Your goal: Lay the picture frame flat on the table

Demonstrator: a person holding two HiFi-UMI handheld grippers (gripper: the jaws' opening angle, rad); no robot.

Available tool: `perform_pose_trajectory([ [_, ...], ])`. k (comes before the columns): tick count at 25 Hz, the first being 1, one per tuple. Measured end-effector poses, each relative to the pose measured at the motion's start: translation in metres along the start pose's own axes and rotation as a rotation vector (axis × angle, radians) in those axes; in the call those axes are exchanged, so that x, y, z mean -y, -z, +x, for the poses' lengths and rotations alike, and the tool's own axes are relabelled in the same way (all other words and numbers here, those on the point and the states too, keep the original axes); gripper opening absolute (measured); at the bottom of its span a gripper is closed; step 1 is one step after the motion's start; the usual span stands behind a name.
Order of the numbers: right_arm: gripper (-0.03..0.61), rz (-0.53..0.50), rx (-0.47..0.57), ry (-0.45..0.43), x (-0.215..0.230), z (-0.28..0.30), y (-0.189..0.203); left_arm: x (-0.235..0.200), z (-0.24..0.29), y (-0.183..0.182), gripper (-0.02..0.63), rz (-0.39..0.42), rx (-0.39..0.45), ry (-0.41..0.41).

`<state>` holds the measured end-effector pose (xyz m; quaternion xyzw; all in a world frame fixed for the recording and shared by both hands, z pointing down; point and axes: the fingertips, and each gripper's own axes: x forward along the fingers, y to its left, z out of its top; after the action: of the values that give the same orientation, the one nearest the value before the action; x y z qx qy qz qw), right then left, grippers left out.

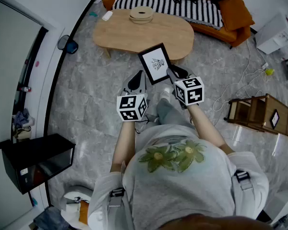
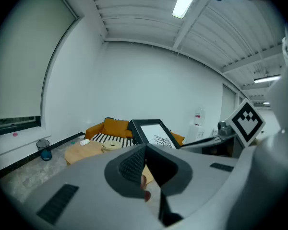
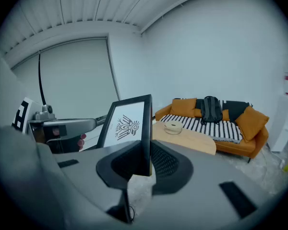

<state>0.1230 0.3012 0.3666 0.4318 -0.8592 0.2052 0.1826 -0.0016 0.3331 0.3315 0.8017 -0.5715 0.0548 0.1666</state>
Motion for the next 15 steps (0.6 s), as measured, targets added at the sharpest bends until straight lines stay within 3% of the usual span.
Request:
perform_pose_trajectory([
  [15, 0.072, 0.015, -0.012, -0.004, 0.023, 0.046, -0.025, -0.028, 0.046, -0.008, 0.014, 0.003, -0.036, -0.002],
])
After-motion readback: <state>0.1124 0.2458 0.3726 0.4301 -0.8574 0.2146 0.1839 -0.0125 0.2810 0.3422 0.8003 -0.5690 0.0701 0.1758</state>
